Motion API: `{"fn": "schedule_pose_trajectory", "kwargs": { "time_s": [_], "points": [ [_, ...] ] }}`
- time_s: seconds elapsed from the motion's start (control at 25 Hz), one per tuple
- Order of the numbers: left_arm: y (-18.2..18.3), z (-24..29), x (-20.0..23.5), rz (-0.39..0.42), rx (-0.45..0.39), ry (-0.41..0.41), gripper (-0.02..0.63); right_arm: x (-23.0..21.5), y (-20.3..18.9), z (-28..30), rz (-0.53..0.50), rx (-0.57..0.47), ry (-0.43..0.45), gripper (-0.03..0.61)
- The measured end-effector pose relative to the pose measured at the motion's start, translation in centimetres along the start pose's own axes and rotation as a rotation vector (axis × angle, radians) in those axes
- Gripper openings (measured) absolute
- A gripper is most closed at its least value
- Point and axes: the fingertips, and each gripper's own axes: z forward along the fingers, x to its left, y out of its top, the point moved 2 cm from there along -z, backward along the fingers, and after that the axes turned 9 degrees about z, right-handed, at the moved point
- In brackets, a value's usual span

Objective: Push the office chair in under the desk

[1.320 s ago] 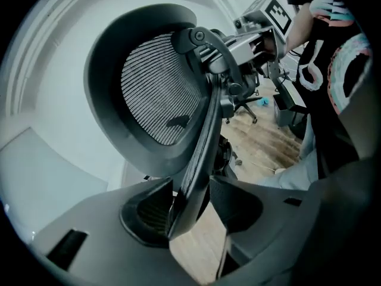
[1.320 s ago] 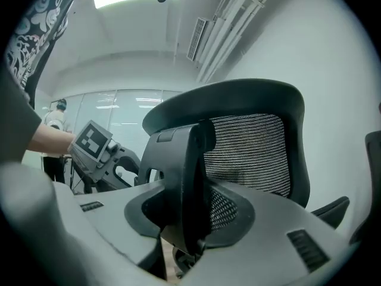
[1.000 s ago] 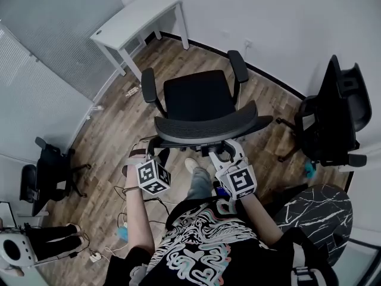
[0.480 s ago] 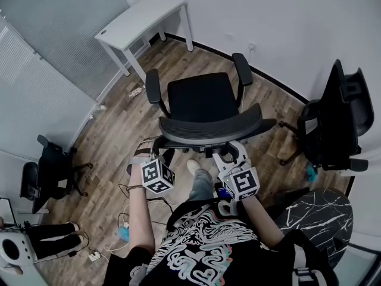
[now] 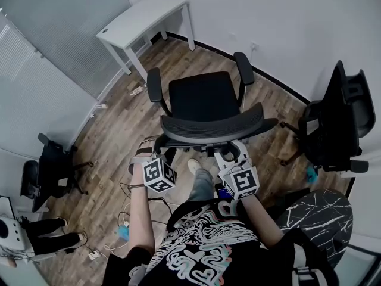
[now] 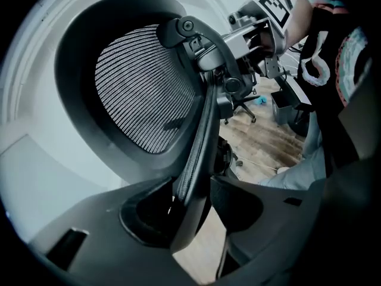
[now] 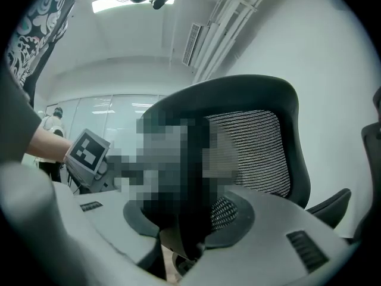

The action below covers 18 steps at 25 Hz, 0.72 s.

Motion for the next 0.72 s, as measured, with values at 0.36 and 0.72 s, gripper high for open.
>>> {"fn": "schedule_pose_trajectory", "kwargs": {
  "time_s": [0.36,0.72],
  "points": [
    [0.4,0.3,0.5,0.002,-0.01,0.017,0.229,-0.6,0.1,0.4,0.007,-0.003,0.003,0.141],
    [0.4,1.2,1.2,0.001,-0.004,0.023,0.229,-1.4,0.2,1.2,0.015,-0.004,0.011,0.147]
  ]
}}
